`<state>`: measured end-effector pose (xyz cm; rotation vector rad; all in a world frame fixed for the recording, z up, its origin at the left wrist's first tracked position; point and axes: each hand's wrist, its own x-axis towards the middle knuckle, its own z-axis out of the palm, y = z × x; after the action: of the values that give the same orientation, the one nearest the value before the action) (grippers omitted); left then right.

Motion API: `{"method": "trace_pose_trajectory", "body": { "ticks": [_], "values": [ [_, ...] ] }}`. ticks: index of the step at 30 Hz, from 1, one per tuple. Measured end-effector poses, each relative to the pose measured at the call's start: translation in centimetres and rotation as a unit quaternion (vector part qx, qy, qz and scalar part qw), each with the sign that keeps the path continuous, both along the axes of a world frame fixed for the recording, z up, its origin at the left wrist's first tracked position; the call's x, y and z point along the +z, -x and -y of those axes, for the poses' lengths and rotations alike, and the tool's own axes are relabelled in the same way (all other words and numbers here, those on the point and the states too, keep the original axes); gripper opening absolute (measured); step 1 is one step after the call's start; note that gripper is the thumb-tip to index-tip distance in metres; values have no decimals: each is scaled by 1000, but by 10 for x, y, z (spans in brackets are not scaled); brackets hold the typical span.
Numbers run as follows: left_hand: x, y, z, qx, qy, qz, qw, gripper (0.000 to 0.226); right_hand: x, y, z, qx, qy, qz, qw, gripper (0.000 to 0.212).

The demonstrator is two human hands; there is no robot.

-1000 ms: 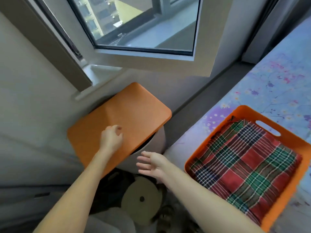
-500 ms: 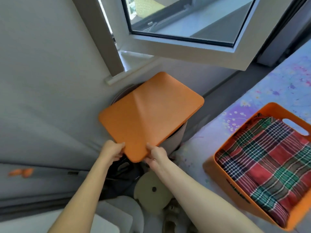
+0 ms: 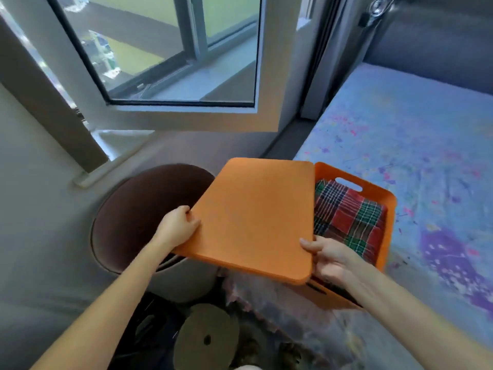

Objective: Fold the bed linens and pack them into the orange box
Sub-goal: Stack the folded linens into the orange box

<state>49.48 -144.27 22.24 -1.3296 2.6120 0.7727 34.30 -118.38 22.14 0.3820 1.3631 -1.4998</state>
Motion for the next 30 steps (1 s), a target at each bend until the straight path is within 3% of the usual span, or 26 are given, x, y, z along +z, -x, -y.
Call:
{"method": "trace_pose_trajectory", "body": {
  "ticks": [4,7,10,13,18,30],
  "values": [
    [-21,73,-44,-73,-118,2,990,26,-4,40,-80,-43,-48,-68,996,17],
    [-36,120,-71,-119,-183,0,976,30,-22,52,-129,-82,-116,-166,976,22],
    [-50,152,-87,-170,-157,18,973,34,-53,48,-156,-54,-223,-238,944,26],
    [-58,170,-99,-218,-135,52,965,32,-88,42,-167,-49,-279,-266,921,26],
    [-72,183,-108,-243,-145,77,956,28,-107,41,-168,40,-377,-326,866,33],
    [-99,183,-94,-241,-147,62,957,34,-114,51,-157,36,-386,-341,857,25]
  ]
}}
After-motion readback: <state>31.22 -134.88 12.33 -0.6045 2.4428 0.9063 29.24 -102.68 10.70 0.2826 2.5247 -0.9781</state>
